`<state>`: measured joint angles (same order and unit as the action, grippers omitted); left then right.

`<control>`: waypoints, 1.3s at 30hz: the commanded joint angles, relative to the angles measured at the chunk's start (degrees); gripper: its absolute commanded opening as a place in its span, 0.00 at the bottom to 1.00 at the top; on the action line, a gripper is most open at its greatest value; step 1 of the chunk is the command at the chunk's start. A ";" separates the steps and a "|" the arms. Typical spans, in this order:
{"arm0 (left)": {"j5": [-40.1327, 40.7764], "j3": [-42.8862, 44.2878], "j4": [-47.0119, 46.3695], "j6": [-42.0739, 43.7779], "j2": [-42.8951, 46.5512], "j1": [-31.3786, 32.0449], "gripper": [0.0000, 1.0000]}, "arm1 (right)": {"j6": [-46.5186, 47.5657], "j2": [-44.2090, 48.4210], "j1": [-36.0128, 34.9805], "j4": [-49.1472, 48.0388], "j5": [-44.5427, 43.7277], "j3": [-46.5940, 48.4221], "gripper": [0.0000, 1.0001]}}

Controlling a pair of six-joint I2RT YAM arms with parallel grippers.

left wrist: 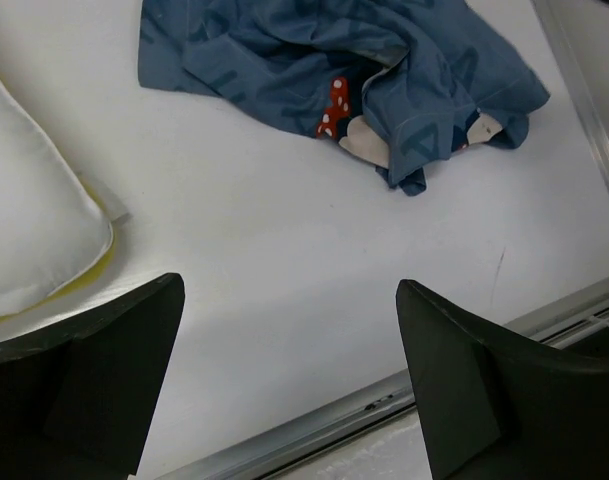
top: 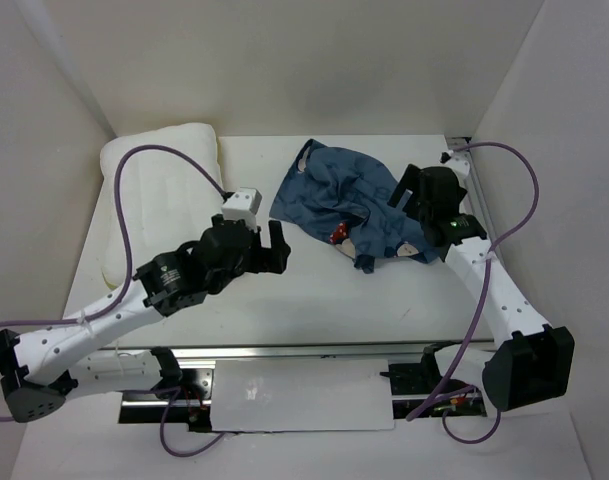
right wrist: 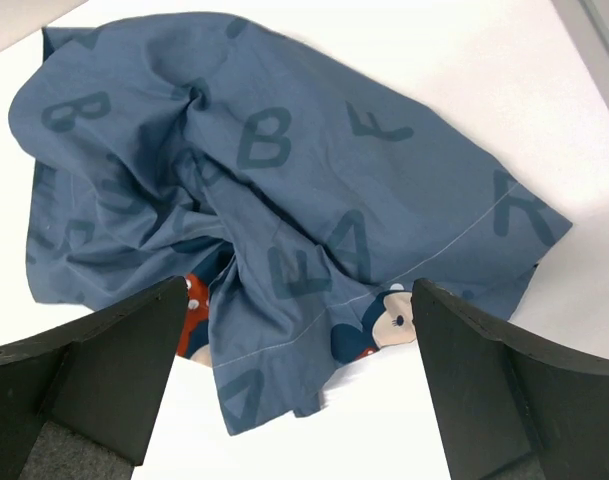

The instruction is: Put the pillow into the pillowcase

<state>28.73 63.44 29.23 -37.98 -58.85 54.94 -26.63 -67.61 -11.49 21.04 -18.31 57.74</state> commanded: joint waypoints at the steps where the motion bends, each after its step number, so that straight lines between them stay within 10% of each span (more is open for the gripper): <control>1: -1.57 -0.60 -3.31 1.85 -4.50 -0.01 1.00 | -2.90 2.31 -0.47 -0.38 -4.46 0.98 1.00; 7: -10.00 6.57 -12.00 10.01 -24.44 2.27 1.00 | -9.75 0.48 2.33 0.58 -13.77 -2.63 1.00; 13: -20.11 21.68 -17.19 13.63 -46.57 4.74 1.00 | -9.23 -6.46 11.21 3.13 -3.96 -2.10 1.00; 27: -8.26 42.38 -9.46 12.67 -68.15 1.66 0.85 | -16.08 -0.86 19.13 5.42 -7.45 -7.72 1.00; 31: -2.90 42.38 -9.46 12.66 -68.68 1.05 0.70 | -16.08 -0.93 19.13 4.80 -4.47 -8.34 1.00; 34: -0.44 42.91 -7.71 12.14 -68.68 1.05 0.00 | -16.08 -2.25 19.13 4.80 -1.74 -8.34 1.00; 39: 5.36 41.43 -6.56 9.42 -63.60 -0.09 0.00 | -12.59 -2.79 19.13 4.80 4.48 -12.73 1.00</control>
<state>27.49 104.51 22.15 -26.11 -127.13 55.31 -41.39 -69.87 7.40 25.93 -18.41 47.11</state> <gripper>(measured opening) 0.047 0.997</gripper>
